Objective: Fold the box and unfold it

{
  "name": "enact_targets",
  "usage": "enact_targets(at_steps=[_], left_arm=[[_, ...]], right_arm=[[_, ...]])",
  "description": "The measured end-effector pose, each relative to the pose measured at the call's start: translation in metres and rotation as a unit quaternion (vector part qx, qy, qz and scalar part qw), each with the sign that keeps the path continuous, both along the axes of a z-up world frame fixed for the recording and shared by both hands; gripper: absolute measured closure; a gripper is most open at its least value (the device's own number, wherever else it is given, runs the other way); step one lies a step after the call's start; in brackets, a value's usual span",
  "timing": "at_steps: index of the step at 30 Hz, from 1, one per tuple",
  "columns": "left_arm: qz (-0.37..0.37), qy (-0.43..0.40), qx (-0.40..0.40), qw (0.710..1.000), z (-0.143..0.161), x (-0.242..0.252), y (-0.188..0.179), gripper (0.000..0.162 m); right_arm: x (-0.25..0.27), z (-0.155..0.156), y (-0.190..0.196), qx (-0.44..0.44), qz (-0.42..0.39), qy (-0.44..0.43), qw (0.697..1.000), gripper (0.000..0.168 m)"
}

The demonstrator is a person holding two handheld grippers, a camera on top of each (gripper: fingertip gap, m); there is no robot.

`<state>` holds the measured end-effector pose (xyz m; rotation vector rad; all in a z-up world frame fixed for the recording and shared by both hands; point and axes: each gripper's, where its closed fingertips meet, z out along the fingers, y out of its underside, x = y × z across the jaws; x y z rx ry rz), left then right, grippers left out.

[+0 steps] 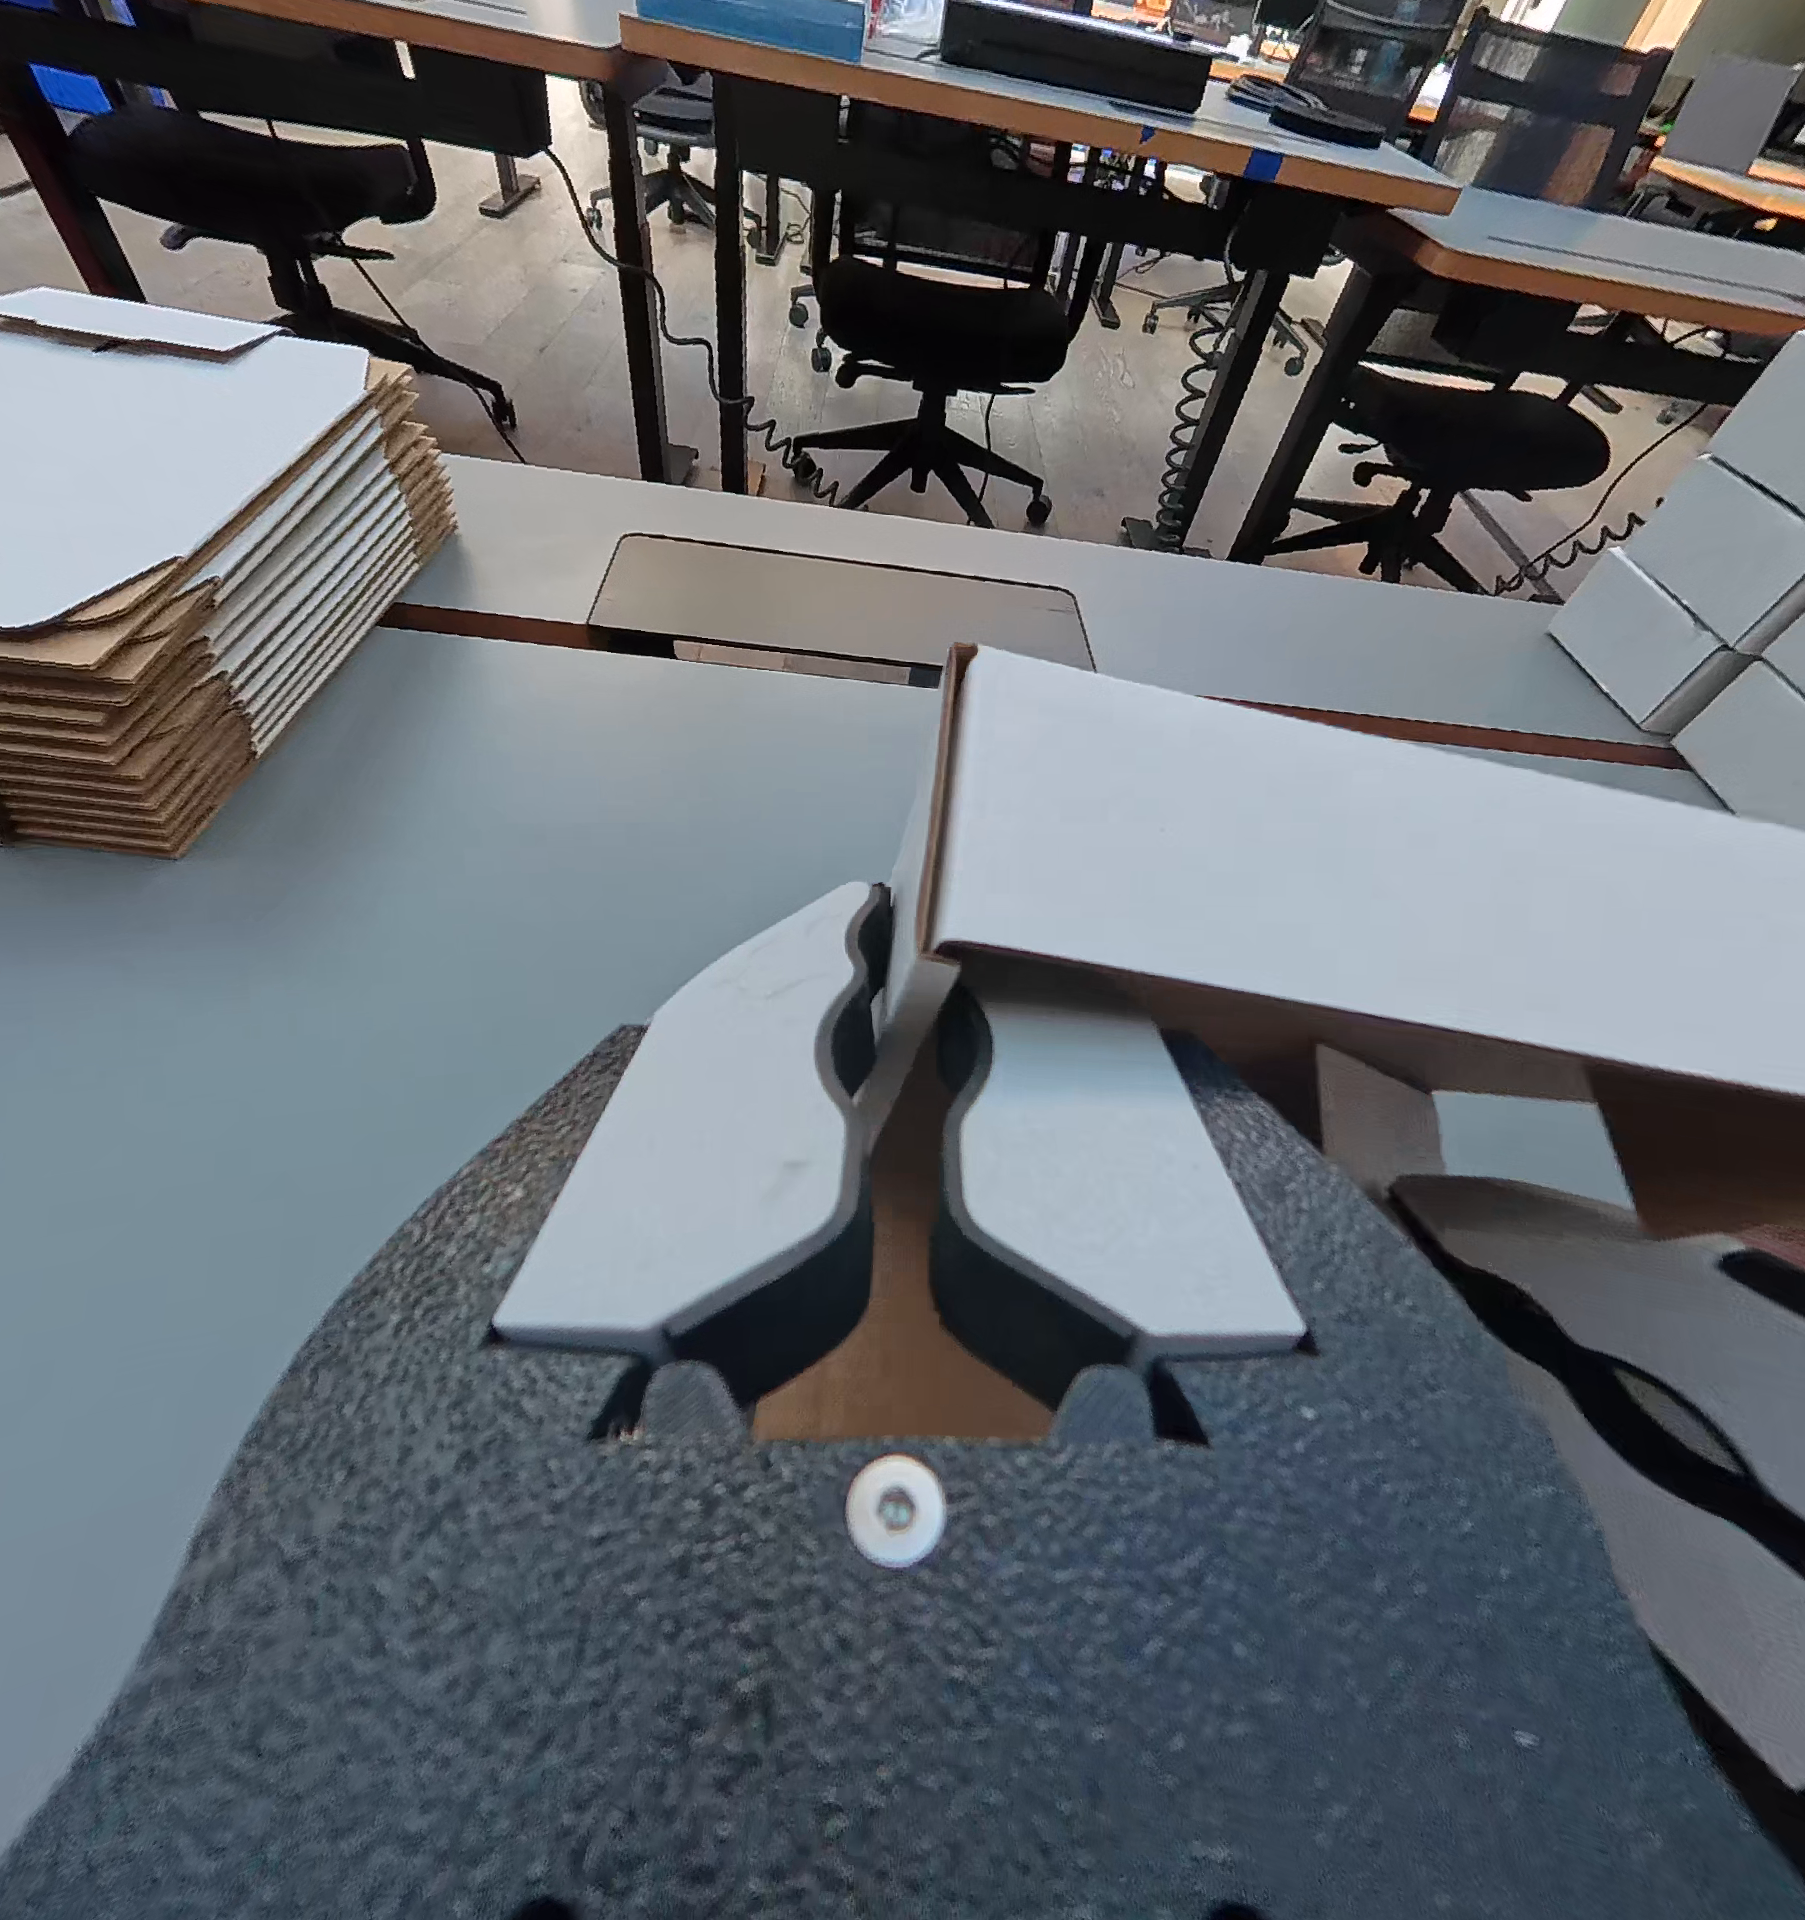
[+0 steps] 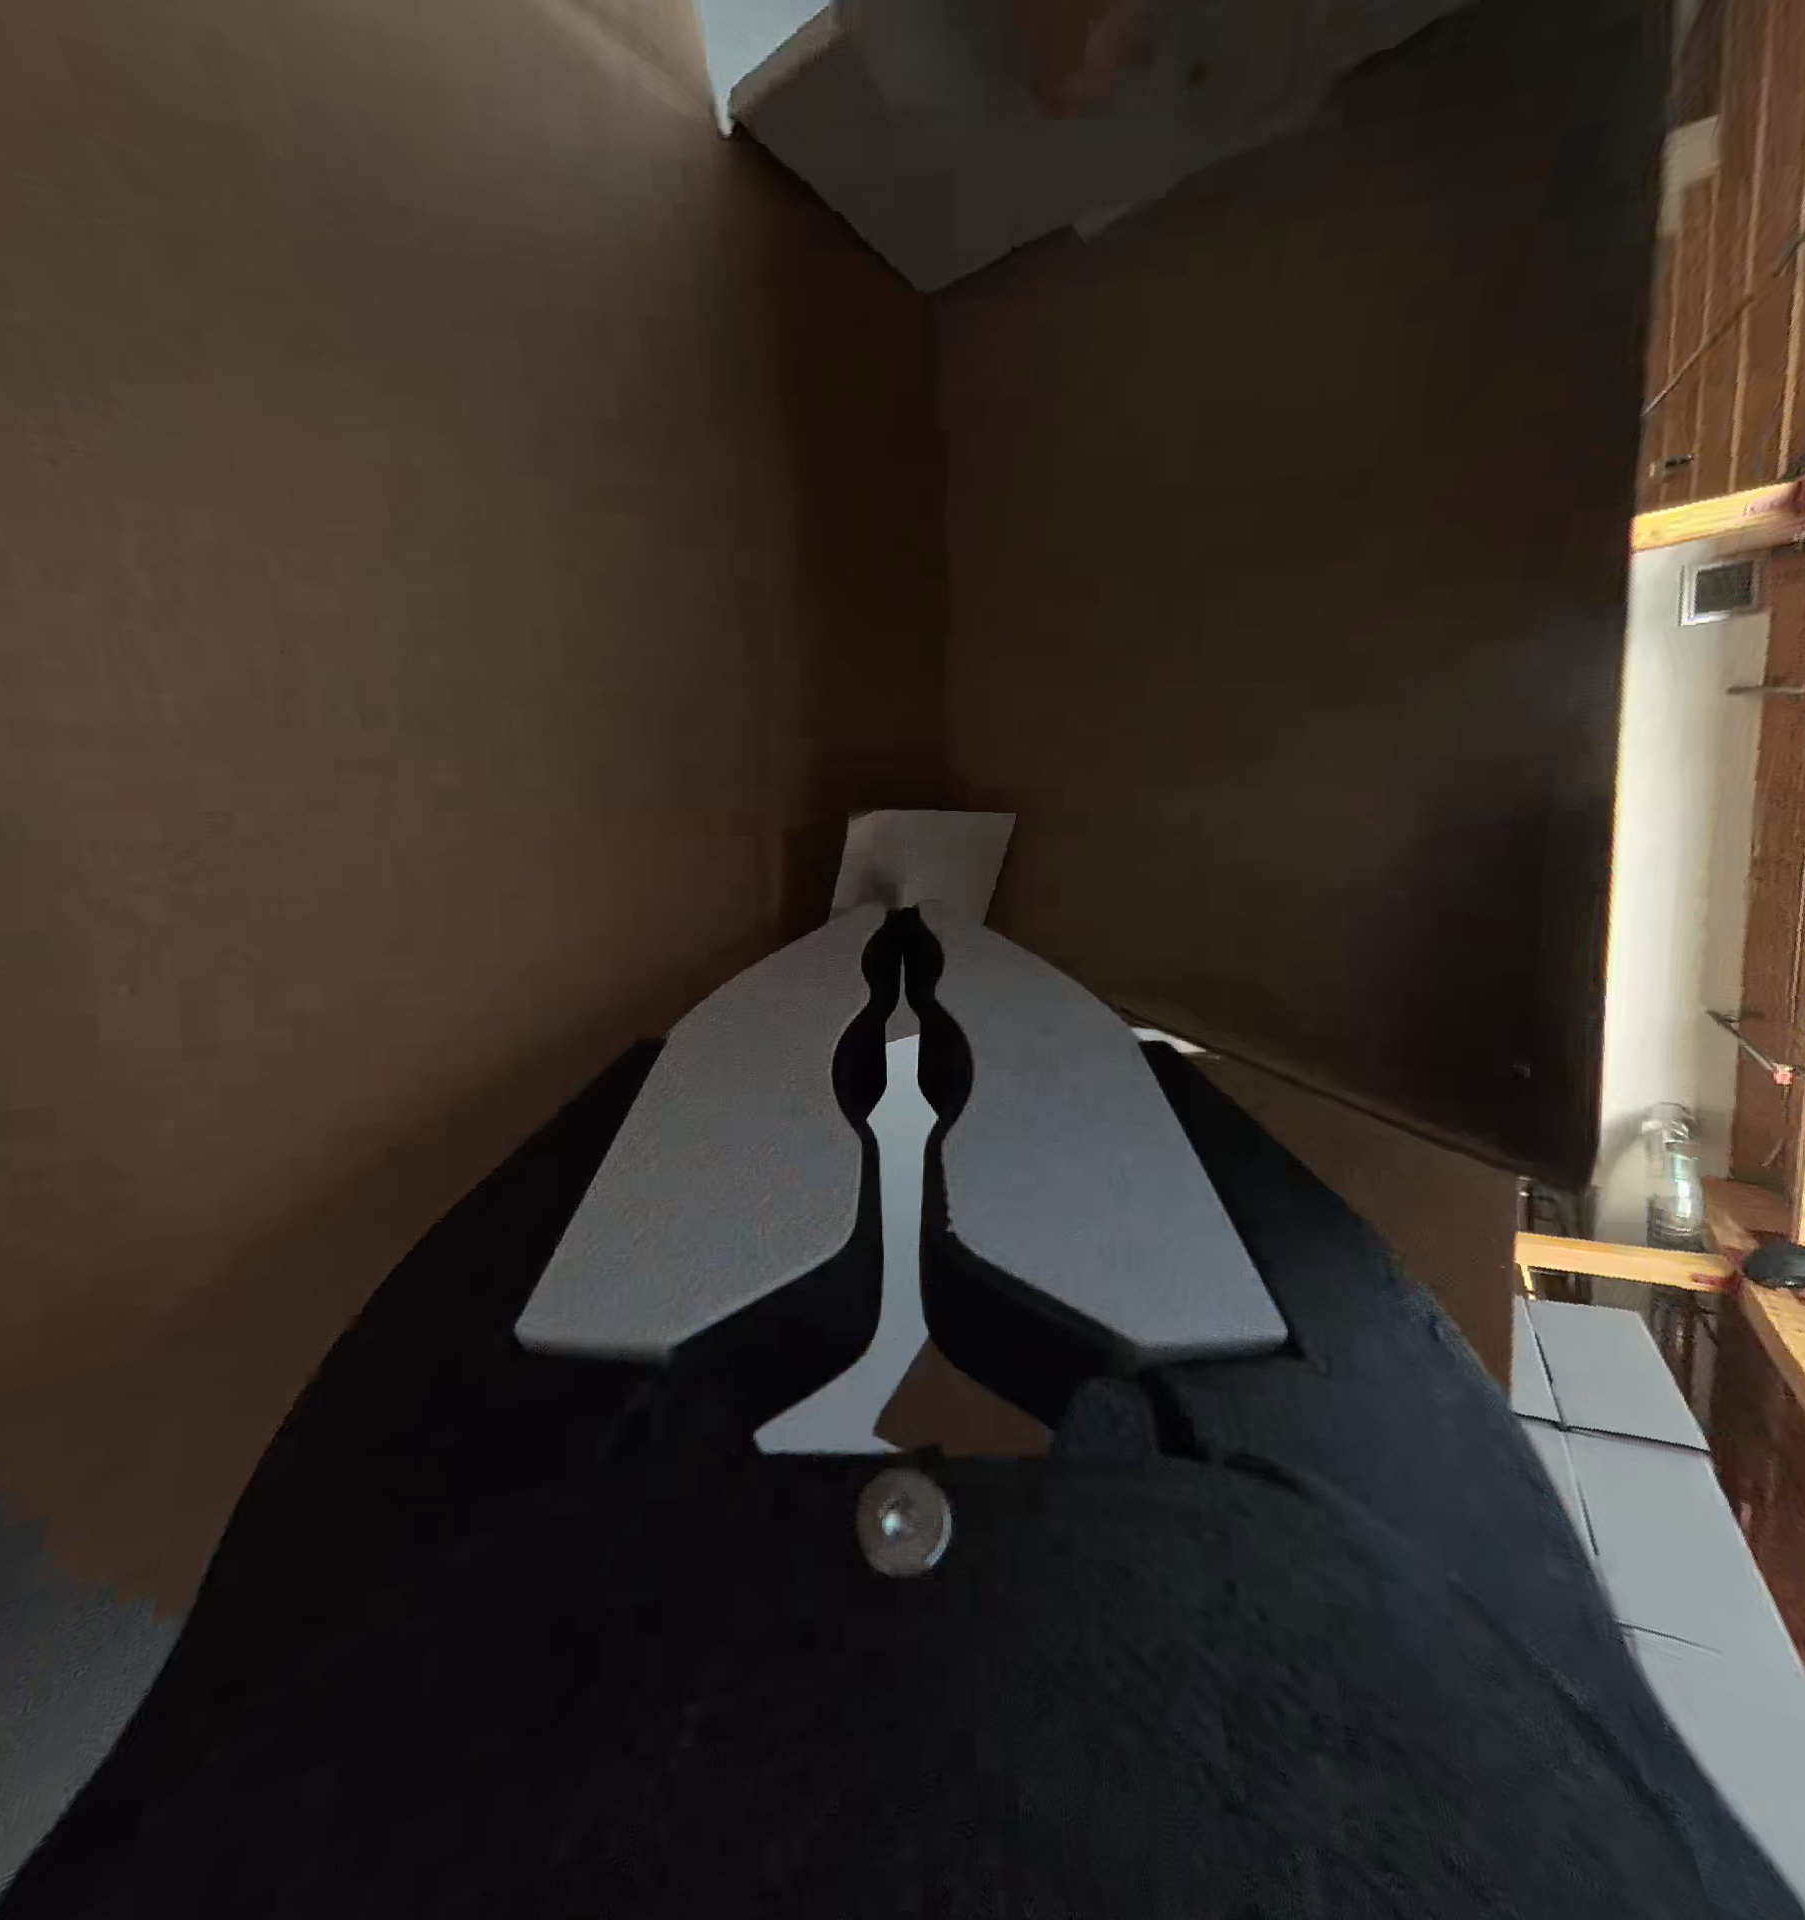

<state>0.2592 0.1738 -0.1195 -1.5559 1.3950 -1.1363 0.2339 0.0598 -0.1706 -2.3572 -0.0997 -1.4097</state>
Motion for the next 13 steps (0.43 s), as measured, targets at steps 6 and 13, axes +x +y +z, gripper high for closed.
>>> enact_targets(at_steps=[6,13], left_arm=[[0.017,-0.009,0.024,1.000,0.005,0.002,0.022,0.157],[0.005,-0.013,0.023,1.000,0.008,0.000,0.031,0.157]], right_arm=[[-0.047,0.045,0.003,0.244,0.098,0.158,0.952,0.165],[-0.042,0.105,-0.077,0.488,0.092,0.216,0.841,0.155]])
